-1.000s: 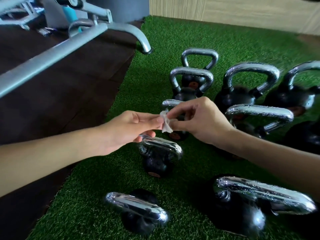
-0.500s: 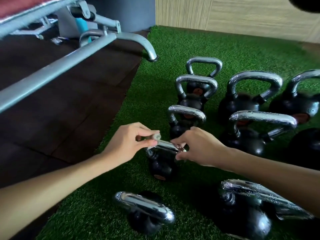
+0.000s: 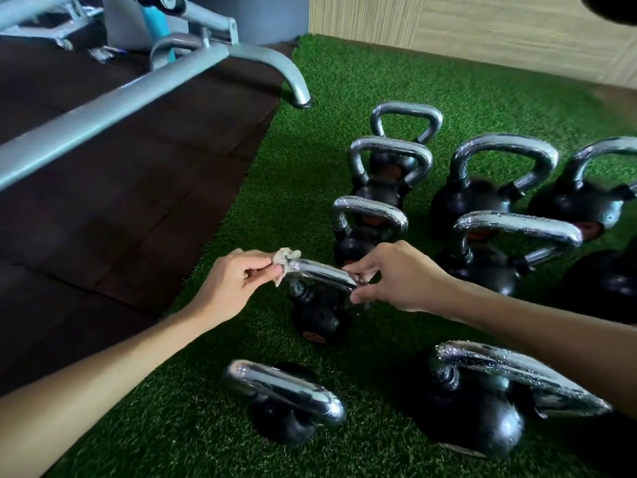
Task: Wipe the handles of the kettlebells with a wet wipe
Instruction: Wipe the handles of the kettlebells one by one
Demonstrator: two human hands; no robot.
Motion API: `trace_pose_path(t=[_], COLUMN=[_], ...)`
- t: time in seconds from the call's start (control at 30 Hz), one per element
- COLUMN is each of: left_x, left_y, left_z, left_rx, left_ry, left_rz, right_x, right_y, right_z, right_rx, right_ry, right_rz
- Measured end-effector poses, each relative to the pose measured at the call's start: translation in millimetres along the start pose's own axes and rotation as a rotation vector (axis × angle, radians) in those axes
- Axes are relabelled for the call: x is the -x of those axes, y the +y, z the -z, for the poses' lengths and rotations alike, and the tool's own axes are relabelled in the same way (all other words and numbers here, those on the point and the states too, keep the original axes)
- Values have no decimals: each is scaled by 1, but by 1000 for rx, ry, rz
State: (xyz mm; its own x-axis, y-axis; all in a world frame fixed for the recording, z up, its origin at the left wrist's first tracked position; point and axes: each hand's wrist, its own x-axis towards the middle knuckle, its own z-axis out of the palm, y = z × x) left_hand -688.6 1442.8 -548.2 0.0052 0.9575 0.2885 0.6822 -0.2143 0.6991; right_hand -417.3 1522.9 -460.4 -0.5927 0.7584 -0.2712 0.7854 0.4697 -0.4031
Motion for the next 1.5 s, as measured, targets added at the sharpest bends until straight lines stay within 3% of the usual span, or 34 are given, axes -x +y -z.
trace_pose_path(t=[0.13, 0.37, 0.6, 0.73, 0.83, 0.97, 1.1, 1.23, 1.5], left_x=[11, 29, 24, -18, -44, -34, -35, -42, -33], left_y=[9, -1, -4, 5, 8, -6, 10, 27, 29], left_z=[-13, -26, -47, -52, -49, -49, -49, -40, -26], left_rx=[141, 450, 423, 356, 262, 252, 210, 319, 375], left_ry=[111, 92, 74, 67, -89, -181, 5, 128, 35], left_rz=[80, 314, 443, 533, 597, 593, 584, 499, 568], right_x=[-2, -1, 1, 7, 9, 4, 7, 6, 8], right_y=[2, -1, 3, -2, -16, -24, -28, -24, -27], right_z=[-1, -3, 12, -6, -25, -27, -27, -24, -25], right_rx=[-17, 10, -98, -284, -414, -471, -451, -461, -475], right_ry=[-18, -8, -191, -90, -14, -30, -24, -36, -51], right_rz=[-17, -17, -75, -196, -243, -267, -271, -250, -217])
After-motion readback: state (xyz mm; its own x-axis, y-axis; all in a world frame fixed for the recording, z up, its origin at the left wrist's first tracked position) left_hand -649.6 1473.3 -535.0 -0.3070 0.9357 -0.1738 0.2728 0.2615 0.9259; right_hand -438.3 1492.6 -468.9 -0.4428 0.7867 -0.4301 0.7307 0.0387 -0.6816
